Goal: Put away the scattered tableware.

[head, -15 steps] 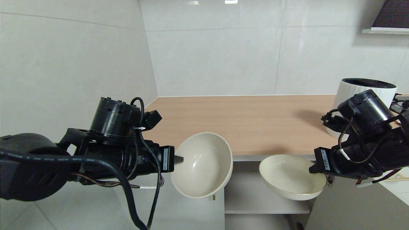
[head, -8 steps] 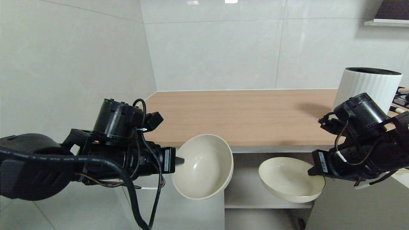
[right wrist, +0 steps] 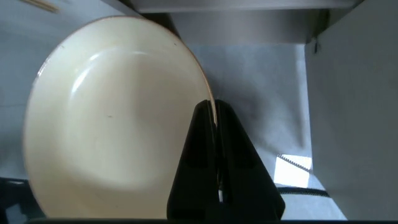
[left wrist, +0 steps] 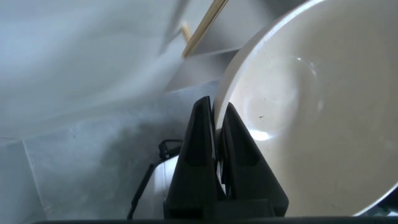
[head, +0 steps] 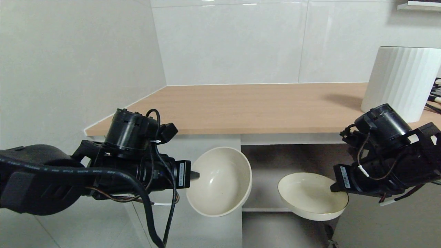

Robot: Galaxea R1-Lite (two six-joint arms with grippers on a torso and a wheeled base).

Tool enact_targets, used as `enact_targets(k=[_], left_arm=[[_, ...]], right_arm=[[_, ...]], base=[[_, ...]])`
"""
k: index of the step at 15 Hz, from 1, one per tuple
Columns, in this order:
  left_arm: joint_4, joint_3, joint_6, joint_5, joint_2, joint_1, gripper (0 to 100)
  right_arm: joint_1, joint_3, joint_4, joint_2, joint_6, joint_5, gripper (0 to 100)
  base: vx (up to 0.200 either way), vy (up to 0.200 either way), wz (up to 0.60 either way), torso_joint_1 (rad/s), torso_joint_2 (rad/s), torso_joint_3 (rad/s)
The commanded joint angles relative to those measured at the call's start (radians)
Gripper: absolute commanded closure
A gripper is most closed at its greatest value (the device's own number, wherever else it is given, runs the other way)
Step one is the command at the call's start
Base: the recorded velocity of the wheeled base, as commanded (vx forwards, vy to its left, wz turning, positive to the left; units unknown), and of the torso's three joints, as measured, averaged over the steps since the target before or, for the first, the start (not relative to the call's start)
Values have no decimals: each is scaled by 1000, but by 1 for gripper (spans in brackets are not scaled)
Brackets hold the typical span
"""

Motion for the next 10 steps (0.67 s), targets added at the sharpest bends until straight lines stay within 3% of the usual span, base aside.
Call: enact_targets(k=[1,4,8,10], left_arm=[[0,0,-1,0,4,0,100],[0,0,-1,0,6,0,100],[0,0,-1,0,9,0,100],[0,0,-1,0,12,0,100]], right_arm=[[7,0,0,10,0,-6,100],[15,8,0,15,0,-8,100],[27,9,0,32,0,-8,100],[76,23,-1,83,0,-8,100]], base=[[0,0,0,-129,461,330],[0,0,0,-66,269,199],[0,0,0,-7,39,19],[0,0,0,0,0,0]])
